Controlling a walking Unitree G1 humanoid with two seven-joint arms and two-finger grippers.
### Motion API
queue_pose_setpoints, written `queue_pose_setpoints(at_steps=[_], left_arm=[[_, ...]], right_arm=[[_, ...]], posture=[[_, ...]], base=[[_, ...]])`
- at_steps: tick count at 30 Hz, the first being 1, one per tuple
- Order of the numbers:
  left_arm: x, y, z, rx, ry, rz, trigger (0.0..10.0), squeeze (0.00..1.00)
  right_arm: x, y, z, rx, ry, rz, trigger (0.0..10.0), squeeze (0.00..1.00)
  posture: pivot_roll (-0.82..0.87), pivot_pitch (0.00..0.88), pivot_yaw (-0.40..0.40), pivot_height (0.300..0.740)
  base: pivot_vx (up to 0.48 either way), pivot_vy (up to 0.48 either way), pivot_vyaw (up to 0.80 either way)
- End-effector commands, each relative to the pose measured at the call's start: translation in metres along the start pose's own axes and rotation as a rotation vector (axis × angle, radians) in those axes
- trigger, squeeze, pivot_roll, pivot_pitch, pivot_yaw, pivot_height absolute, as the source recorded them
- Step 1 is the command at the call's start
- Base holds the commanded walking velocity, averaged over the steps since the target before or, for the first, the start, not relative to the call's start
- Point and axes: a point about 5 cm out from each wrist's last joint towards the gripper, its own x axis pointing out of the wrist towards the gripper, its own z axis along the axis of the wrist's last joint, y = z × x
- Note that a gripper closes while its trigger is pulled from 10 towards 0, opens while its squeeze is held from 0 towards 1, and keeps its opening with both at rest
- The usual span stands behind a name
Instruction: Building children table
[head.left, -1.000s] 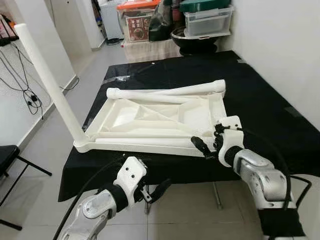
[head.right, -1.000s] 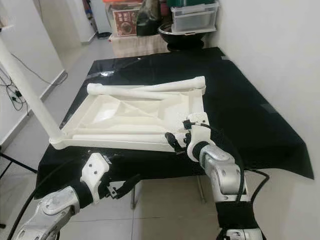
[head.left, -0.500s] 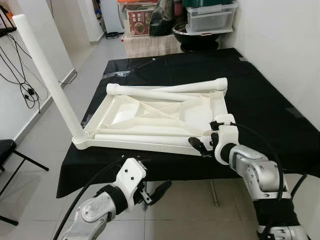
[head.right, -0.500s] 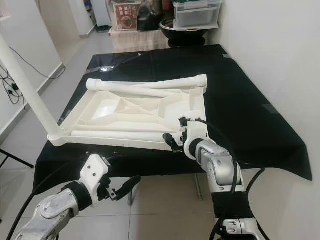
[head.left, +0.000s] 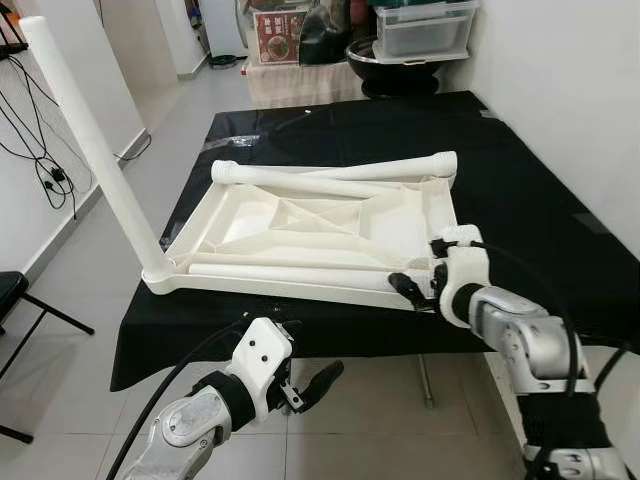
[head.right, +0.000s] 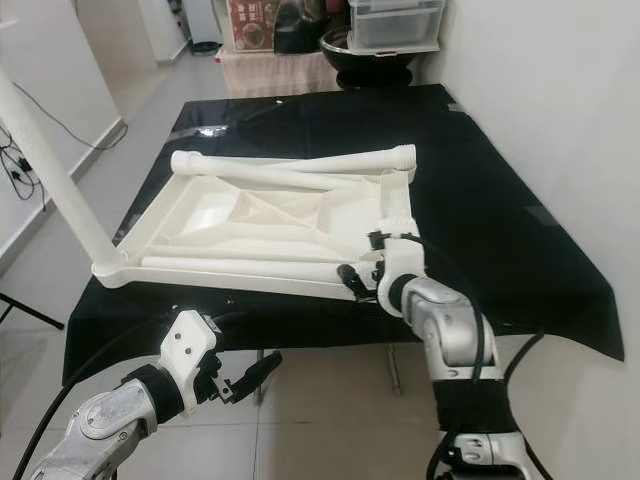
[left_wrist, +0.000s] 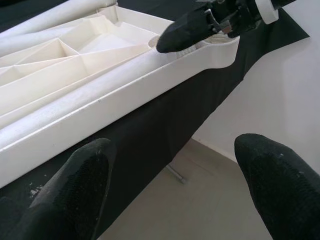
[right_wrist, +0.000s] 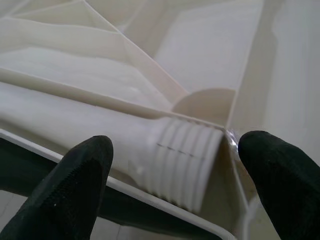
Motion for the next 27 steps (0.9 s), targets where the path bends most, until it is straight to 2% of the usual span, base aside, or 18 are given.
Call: queue_pose_setpoints(at_steps=[1,6,12,14,15,18,27], left_arm=[[-0.001,-0.003,-0.001,-0.006,0.009,-0.008,10.0,0.00],[-0.001,-0.002,-0.001,-0.006,0.010,-0.008,10.0,0.00],[-0.001,-0.003,-0.001,-0.006,0.011,-0.012,10.0,0.00],[-0.001,-0.003,-0.001,-0.007,0.011,-0.013,10.0,0.00],[-0.001,-0.003,-0.001,-0.007,0.011,-0.013,10.0,0.00],[-0.001,-0.003,-0.001,-0.007,0.010,-0.010,10.0,0.00],[-0.001,-0.004,0.000,-0.009,0.008,-0.005,10.0,0.00]], right_arm=[[-0.002,0.000,-0.006,0.018,0.033,0.015,10.0,0.00],[-0.004,-0.003,-0.007,0.029,0.041,0.008,10.0,0.00],[-0.005,0.010,-0.008,0.099,0.056,0.110,10.0,0.00],[-0.005,0.023,-0.004,0.209,0.051,0.201,10.0,0.00],[-0.005,0.023,-0.004,0.209,0.051,0.201,10.0,0.00],[-0.002,0.034,0.002,0.324,0.045,0.288,10.0,0.00],[0.006,0.036,0.003,0.408,0.058,0.318,10.0,0.00]], posture=[[-0.10,0.089,0.031,0.740],[-0.10,0.089,0.031,0.740],[-0.10,0.089,0.032,0.740],[-0.10,0.090,0.029,0.740],[-0.10,0.090,0.029,0.740],[-0.10,0.091,0.025,0.740],[-0.09,0.094,0.017,0.740]], base=[[0.000,0.000,0.00],[0.000,0.000,0.00],[0.000,0.000,0.00],[0.000,0.000,0.00],[0.000,0.000,0.00],[0.000,0.000,0.00],[0.000,0.000,0.00]])
